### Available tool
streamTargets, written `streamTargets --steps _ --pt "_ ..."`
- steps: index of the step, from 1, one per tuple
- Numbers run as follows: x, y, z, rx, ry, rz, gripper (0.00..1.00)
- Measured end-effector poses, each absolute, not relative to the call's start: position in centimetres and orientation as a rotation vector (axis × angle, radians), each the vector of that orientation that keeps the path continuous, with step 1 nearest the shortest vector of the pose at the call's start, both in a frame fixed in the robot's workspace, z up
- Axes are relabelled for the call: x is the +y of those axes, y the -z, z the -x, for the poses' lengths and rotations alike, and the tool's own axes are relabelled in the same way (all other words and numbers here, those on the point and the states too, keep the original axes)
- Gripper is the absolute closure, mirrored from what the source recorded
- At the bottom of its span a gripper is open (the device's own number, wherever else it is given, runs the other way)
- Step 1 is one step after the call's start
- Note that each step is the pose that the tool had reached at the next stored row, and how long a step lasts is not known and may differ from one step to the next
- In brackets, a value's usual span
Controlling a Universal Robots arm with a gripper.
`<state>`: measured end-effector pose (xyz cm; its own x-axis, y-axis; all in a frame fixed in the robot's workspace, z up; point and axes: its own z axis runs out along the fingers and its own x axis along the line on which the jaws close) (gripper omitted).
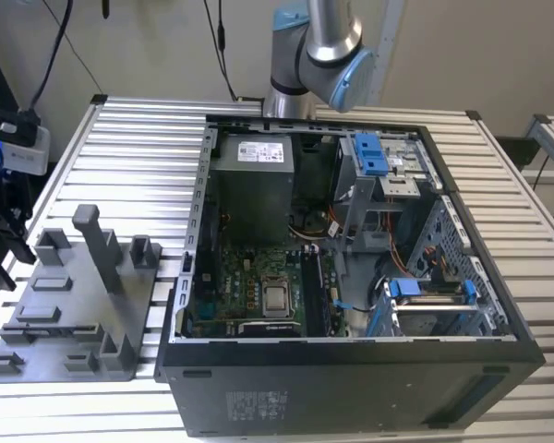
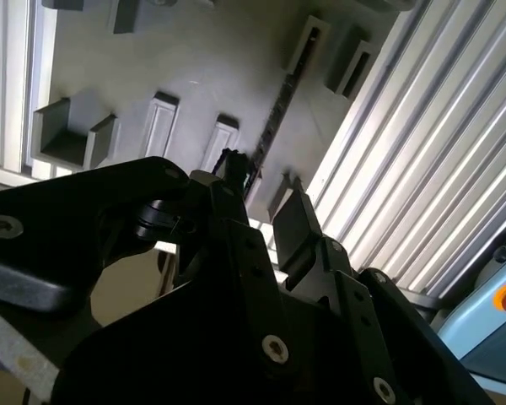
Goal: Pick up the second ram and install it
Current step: 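Pick up the second ram and move it above second insertion slot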
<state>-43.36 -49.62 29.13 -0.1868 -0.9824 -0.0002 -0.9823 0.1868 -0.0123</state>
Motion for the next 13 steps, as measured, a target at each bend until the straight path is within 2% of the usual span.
streamTargets --steps 13 --pt "-49.7 -27.0 43.4 2.410 0.015 1.995 0.58"
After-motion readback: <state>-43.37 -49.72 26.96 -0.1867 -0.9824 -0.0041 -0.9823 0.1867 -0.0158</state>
